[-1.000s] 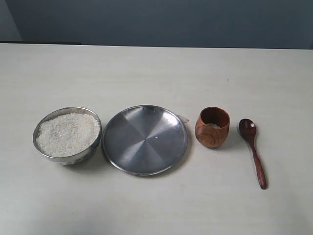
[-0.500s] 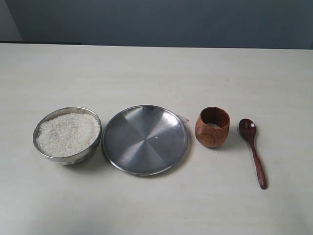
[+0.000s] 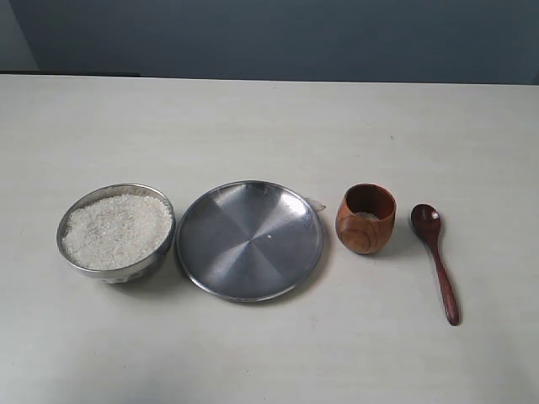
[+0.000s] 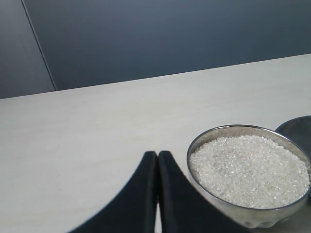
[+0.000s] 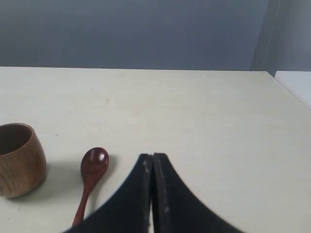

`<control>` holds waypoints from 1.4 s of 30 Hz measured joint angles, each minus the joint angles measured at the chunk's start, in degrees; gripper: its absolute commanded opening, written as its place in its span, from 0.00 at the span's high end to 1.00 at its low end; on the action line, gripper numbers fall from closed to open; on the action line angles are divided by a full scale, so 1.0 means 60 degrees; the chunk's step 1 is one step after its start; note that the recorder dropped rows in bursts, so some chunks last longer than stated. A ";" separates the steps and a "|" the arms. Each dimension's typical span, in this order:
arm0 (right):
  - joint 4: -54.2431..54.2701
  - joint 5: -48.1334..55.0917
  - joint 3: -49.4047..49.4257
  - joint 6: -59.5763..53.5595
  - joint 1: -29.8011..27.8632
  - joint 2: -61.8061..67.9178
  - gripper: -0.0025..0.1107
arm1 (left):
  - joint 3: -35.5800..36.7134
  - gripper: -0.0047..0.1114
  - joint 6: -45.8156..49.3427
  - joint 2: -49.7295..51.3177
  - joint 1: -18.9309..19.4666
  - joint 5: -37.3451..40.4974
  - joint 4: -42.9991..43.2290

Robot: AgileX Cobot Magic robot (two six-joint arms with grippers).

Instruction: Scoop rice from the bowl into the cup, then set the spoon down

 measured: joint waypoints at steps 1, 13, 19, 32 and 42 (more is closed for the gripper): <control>0.0000 0.0000 0.0000 0.0000 0.0000 0.0000 0.98 | 0.0000 0.96 0.0000 0.0000 0.0000 -0.0080 -0.0146; -0.0316 -0.2767 0.0037 0.0000 0.0000 0.0000 0.98 | 0.0000 0.96 -0.0021 0.0000 0.0000 -0.3424 -0.3785; 0.1883 -0.4514 0.0037 0.0000 0.0000 0.0000 0.98 | 0.0000 0.96 -0.1901 0.0000 0.0000 -0.4132 -0.4235; 0.4601 -0.6031 0.0037 0.0277 0.0000 0.0000 0.98 | 0.0000 0.96 -0.2644 0.0000 0.0000 -0.4328 -0.4311; 0.5909 -0.6802 0.0037 0.0356 0.0000 0.0000 0.98 | 0.0000 0.96 -0.2897 0.0000 0.0000 -0.3915 -0.4337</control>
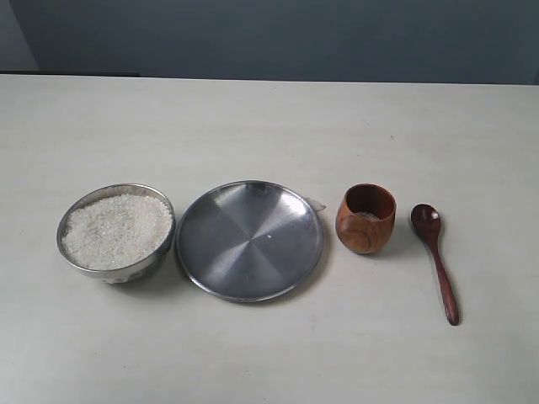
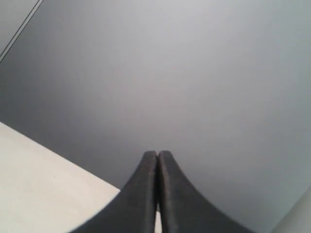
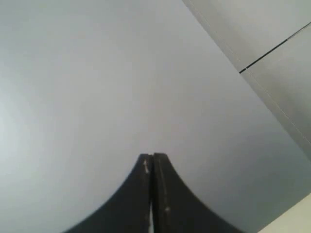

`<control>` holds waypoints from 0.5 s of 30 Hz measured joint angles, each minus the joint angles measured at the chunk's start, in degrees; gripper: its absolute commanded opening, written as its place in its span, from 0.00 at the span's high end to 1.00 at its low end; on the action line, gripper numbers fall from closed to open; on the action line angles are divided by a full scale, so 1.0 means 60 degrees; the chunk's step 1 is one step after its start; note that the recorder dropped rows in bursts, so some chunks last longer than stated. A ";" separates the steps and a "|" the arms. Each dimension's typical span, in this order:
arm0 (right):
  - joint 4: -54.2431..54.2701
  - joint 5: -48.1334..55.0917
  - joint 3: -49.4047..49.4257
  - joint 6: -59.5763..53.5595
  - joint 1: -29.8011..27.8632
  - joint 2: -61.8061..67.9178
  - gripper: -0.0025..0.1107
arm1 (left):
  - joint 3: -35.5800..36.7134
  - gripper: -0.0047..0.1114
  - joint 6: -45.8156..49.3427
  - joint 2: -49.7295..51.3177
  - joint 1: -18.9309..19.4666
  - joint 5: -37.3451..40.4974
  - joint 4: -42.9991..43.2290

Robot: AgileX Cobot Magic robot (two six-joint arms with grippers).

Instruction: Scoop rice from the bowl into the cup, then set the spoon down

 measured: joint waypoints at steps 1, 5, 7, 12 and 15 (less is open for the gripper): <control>0.0020 0.0129 0.0000 0.0018 0.0000 0.0000 0.98 | 0.0000 0.96 0.0000 0.0000 0.0000 0.0193 0.0000; 0.0020 0.0581 0.0000 0.0039 0.0000 0.0000 0.98 | 0.0000 0.96 0.0000 0.0000 0.0000 0.0901 -0.0037; 0.0047 0.0876 0.0000 0.0039 0.0000 0.0000 0.98 | 0.0000 0.96 0.0000 0.0000 0.0000 0.1069 -0.0037; 0.0093 0.1475 0.0000 0.0108 0.0000 0.0000 0.98 | 0.0000 0.96 0.0000 0.0000 0.0000 0.1221 -0.0037; 0.0113 0.2063 0.0000 0.0747 0.0000 0.0000 0.98 | 0.0000 0.96 0.0000 0.0000 0.0000 0.1447 -0.0037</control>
